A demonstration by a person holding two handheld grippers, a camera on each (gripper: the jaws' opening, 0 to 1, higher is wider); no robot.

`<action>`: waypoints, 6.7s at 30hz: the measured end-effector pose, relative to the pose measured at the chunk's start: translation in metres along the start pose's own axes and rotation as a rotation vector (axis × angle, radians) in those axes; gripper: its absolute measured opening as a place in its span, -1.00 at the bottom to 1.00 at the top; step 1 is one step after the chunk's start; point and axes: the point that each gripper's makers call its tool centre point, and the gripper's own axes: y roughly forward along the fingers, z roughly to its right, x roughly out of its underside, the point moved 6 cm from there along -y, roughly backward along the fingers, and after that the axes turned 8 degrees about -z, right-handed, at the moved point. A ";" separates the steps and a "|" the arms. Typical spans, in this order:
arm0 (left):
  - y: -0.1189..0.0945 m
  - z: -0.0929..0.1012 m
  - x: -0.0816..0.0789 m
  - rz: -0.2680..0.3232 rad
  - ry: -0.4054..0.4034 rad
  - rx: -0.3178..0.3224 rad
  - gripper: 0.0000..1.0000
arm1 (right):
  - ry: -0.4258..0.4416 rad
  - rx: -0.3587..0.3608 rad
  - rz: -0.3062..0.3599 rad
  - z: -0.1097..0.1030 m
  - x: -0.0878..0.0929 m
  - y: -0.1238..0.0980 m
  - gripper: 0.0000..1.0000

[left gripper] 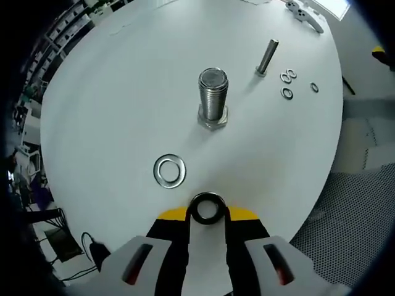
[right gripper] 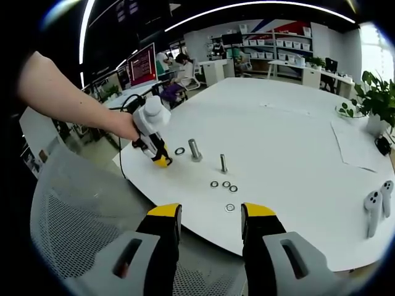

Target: Place the washer onto the threaded stud by aligning its center hole with the stud, sliding it down to the base, and recovering from edge contact or off-axis alignment until the washer reaches the visible bottom stop.

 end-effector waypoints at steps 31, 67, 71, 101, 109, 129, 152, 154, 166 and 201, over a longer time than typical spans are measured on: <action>-0.073 -0.012 -0.059 0.146 0.114 0.015 -0.61 | 0.001 0.002 -0.004 0.000 0.000 0.000 -0.18; -0.040 0.003 -0.095 0.064 0.244 0.003 -0.61 | 0.004 0.006 -0.013 0.002 0.001 0.001 -0.20; -0.032 0.005 -0.096 0.043 0.263 -0.005 -0.61 | -0.001 0.008 -0.018 0.001 0.002 0.001 -0.20; -0.010 0.005 -0.091 0.095 0.212 -0.007 -0.58 | -0.015 0.015 -0.051 0.002 0.005 0.003 -0.20; -0.009 -0.001 -0.083 0.108 0.177 0.001 -0.50 | -0.021 0.012 -0.057 0.001 0.006 0.003 -0.20; -0.011 -0.029 -0.046 0.067 0.051 0.006 -0.48 | -0.019 0.014 -0.059 0.001 0.006 0.003 -0.20; -0.002 -0.030 -0.038 0.042 0.030 0.015 -0.50 | -0.012 0.018 -0.051 0.002 0.006 0.003 -0.20; -0.002 -0.031 -0.037 0.049 0.021 0.018 -0.49 | -0.012 0.018 -0.049 0.003 0.006 0.003 -0.20; -0.002 -0.028 -0.034 0.075 -0.021 0.014 -0.59 | -0.009 0.018 -0.044 0.002 0.005 0.003 -0.20; -0.001 -0.016 -0.030 -0.006 0.011 0.015 -0.60 | -0.012 0.008 -0.033 0.001 0.004 0.002 -0.21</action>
